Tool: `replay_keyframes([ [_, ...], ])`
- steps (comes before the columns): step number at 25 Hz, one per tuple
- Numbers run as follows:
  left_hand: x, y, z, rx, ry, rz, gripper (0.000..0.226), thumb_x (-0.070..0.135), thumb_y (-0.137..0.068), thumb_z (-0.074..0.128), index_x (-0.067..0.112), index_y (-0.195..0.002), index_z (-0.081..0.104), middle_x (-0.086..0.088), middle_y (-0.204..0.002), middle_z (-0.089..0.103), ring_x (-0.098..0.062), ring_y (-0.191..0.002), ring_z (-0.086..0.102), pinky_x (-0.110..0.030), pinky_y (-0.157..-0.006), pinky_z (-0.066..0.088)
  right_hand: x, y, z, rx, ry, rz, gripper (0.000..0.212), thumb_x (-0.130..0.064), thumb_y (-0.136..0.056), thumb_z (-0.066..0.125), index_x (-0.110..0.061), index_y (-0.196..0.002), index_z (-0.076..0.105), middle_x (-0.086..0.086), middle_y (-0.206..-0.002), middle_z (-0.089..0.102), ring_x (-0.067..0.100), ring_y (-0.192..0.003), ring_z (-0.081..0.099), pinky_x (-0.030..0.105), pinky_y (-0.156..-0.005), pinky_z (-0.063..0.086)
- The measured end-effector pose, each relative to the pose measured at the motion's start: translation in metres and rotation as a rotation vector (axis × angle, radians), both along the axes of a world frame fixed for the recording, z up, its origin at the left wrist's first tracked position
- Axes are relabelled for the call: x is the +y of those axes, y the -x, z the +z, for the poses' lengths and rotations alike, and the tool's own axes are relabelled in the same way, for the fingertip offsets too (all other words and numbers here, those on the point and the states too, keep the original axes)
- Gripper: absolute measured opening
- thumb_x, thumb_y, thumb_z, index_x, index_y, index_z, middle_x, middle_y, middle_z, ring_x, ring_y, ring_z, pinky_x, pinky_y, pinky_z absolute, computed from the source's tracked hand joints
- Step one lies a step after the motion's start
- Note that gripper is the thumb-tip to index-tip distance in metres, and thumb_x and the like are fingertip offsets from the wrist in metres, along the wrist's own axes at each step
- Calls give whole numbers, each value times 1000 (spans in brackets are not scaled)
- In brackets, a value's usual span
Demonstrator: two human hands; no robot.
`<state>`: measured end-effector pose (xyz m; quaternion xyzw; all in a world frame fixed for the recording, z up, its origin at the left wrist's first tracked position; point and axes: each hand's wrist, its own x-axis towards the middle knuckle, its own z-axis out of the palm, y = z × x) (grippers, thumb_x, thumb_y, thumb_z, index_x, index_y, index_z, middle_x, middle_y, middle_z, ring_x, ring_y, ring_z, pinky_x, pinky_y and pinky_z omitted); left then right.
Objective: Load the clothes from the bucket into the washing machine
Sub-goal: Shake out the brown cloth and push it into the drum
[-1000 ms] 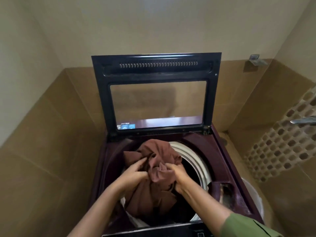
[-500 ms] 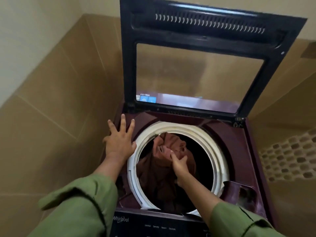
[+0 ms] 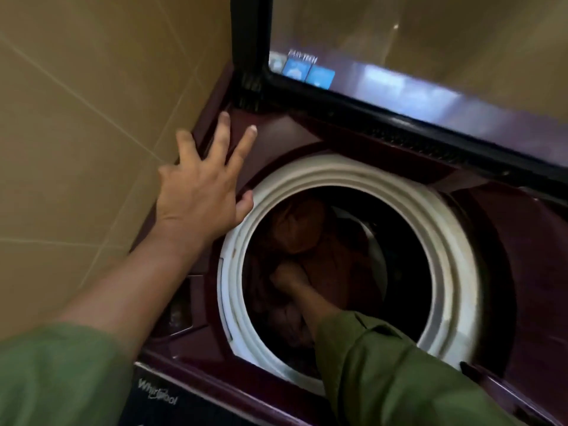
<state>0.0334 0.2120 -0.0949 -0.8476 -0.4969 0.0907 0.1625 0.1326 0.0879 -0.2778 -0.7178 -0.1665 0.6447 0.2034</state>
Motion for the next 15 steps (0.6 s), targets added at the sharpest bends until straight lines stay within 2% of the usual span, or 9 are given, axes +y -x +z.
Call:
replay_keyframes([
  [2,-3,2,0,13,-31,-9,86,62,-86,44,26,-155,8,-11,-160,18,-54,-121,39,-48,-59,50,-4,2,4,404,114,-244,30,-15,-98,49,-2,-121,62,13,-117,67,29,-99,67,24,-71,50],
  [3,-3,2,0,23,-45,-16,86,62,-86,43,26,-155,7,-11,-160,18,-54,-120,39,-46,-58,48,-9,-1,4,530,156,-400,23,-14,-95,53,-7,-108,70,13,-104,73,27,-85,72,28,-69,55],
  [5,-3,-1,0,20,-50,-34,86,63,-87,43,25,-155,6,-12,-161,17,-55,-121,39,-43,-55,41,-8,-18,1,599,123,-345,14,-15,-91,61,-15,-97,73,12,-107,73,24,-82,73,34,-69,60],
  [8,-2,-1,5,-27,-46,-18,87,62,-86,44,26,-155,5,-11,-161,15,-56,-122,36,-41,-55,33,31,-54,-4,343,86,220,23,-22,-92,63,-20,-115,63,-1,-116,64,9,-76,66,15,-58,54],
  [9,-2,0,5,-28,-54,-17,87,62,-85,44,26,-155,5,-11,-161,15,-56,-123,36,-41,-55,33,43,-65,-2,241,45,294,30,-25,-94,60,-15,-122,61,2,-112,66,6,-71,63,15,-57,53],
  [11,-2,-1,5,-20,-60,-25,88,63,-85,44,27,-154,4,-9,-161,14,-55,-123,35,-42,-55,35,59,-100,-14,-12,-51,155,37,-30,-95,55,-5,-119,63,1,-89,73,8,-64,67,23,-60,50],
  [12,-2,-2,5,-18,-54,-24,88,64,-84,44,28,-154,3,-9,-161,14,-55,-124,34,-43,-55,36,60,-120,-22,-199,-110,39,44,-38,-90,58,-4,-118,64,3,-86,75,13,-73,71,26,-65,50],
  [14,-1,-3,5,-19,-39,-16,88,64,-85,44,29,-154,2,-7,-161,13,-54,-126,32,-44,-56,38,34,-150,-50,-444,-68,35,84,-63,-66,69,-11,-130,56,11,-122,66,25,-115,62,36,-95,49],
  [15,-1,-3,6,-27,-34,-12,88,64,-85,44,30,-154,2,-7,-161,12,-54,-127,32,-45,-57,39,14,-146,-50,-430,21,123,98,-66,-62,73,-14,-140,47,10,-139,54,27,-130,50,39,-107,41],
])
